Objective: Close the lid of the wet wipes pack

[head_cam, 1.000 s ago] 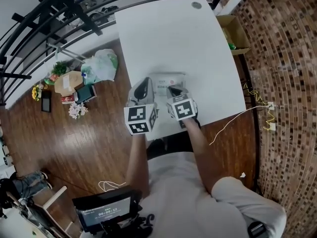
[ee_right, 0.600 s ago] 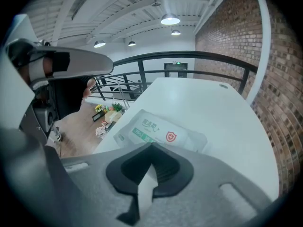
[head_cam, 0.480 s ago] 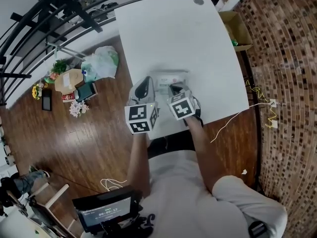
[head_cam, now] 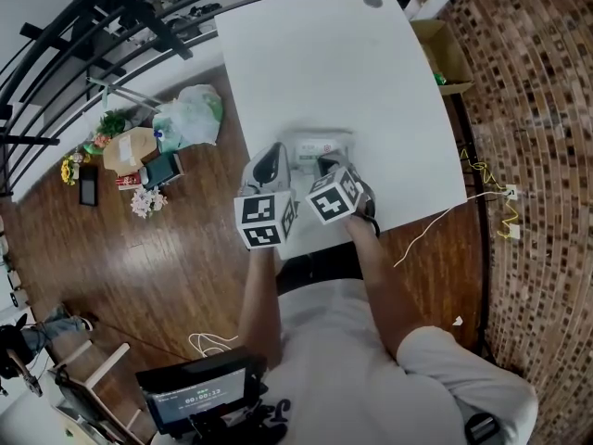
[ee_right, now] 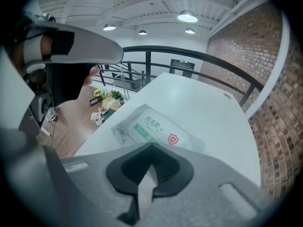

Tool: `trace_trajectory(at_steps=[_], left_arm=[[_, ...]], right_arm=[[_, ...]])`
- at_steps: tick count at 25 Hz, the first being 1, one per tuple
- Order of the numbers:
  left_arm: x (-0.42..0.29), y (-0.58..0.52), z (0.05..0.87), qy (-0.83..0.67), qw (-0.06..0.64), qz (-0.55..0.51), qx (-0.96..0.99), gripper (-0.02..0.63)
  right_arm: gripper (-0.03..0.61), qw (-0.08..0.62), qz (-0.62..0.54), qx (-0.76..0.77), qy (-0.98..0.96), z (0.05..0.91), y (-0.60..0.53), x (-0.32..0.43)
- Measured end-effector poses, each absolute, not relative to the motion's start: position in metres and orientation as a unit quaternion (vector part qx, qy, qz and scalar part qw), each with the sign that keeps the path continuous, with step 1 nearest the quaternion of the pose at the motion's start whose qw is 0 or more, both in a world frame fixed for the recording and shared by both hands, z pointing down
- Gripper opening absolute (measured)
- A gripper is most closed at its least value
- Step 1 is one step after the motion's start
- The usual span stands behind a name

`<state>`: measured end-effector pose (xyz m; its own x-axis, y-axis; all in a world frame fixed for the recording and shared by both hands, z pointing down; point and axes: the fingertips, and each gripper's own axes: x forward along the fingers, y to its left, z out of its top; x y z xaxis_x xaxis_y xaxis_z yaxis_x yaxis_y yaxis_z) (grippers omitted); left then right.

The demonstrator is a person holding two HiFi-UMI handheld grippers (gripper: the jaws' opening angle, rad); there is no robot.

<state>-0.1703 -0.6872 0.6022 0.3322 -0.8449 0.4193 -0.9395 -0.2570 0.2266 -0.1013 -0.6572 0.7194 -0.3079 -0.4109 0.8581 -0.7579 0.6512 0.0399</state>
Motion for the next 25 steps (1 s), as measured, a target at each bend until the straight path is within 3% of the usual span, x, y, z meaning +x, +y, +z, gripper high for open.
trace_trajectory(at_steps=[6, 18, 25], left_arm=[[-0.178, -0.683, 0.58, -0.57, 0.205, 0.095, 0.79, 0.015], [-0.185, -0.645, 0.459, -0.56, 0.103, 0.028, 0.822, 0.015], [-0.189, -0.595, 0.407, -0.549, 0.071, -0.001, 0.833, 0.015]], right_arm=[[-0.011, 0.394, 0.186, 0.423, -0.795, 0.688, -0.668, -0.095], [-0.011, 0.216, 0.106, 0.501, -0.831, 0.508, -0.654, -0.103], [-0.011, 0.143, 0.074, 0.526, -0.835, 0.443, -0.598, -0.106]])
